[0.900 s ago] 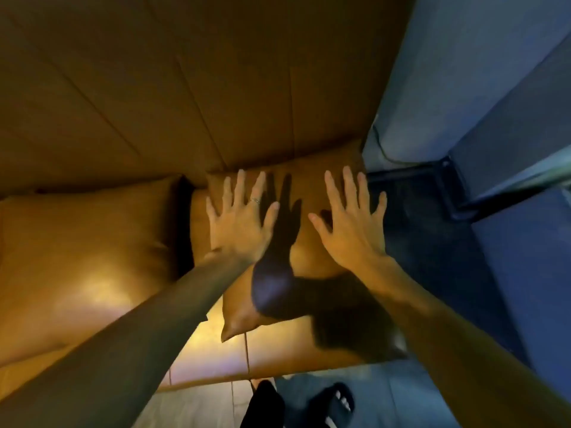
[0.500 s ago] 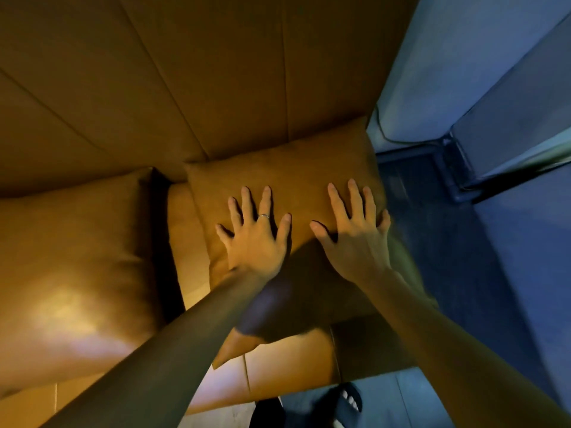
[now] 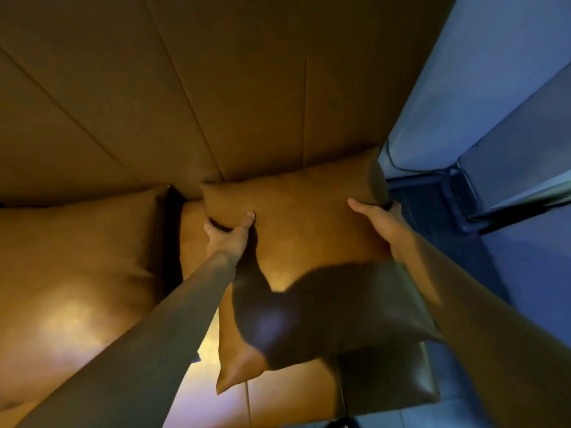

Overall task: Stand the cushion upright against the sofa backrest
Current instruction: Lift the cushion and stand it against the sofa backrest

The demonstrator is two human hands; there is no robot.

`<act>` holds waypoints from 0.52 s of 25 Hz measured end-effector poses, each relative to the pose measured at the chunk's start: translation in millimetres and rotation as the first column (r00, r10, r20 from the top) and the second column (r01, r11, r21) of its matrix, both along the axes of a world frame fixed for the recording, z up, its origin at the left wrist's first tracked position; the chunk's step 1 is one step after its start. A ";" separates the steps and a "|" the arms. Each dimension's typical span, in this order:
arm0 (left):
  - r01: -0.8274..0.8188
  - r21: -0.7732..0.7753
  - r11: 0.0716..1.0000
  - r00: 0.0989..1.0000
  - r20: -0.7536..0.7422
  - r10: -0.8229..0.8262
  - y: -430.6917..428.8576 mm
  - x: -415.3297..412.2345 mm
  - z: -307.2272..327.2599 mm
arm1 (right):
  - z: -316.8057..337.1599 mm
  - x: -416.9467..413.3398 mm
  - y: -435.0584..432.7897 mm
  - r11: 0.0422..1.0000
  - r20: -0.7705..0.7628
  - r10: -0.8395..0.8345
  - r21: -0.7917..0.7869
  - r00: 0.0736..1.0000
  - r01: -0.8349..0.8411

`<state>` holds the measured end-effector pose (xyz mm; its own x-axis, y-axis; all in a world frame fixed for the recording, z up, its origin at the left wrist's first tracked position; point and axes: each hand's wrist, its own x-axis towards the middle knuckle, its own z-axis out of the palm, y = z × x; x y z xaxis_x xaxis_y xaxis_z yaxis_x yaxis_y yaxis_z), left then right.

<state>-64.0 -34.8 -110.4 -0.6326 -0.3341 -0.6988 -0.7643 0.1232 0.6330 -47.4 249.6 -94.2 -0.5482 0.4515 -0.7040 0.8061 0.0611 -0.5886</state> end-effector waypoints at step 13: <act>-0.174 0.089 0.981 0.967 -0.171 0.188 -7.5 2.7 46.9 | 47.2 9.3 -1.4 0.987 -0.239 -0.075 -0.159 0.968 0.037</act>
<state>-61.3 -42.2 -63.5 -0.6823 -0.4067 -0.6075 -0.6442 -0.0584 0.7626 -38.1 248.2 -47.0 -0.6885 0.3845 -0.6149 0.6365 -0.0857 -0.7665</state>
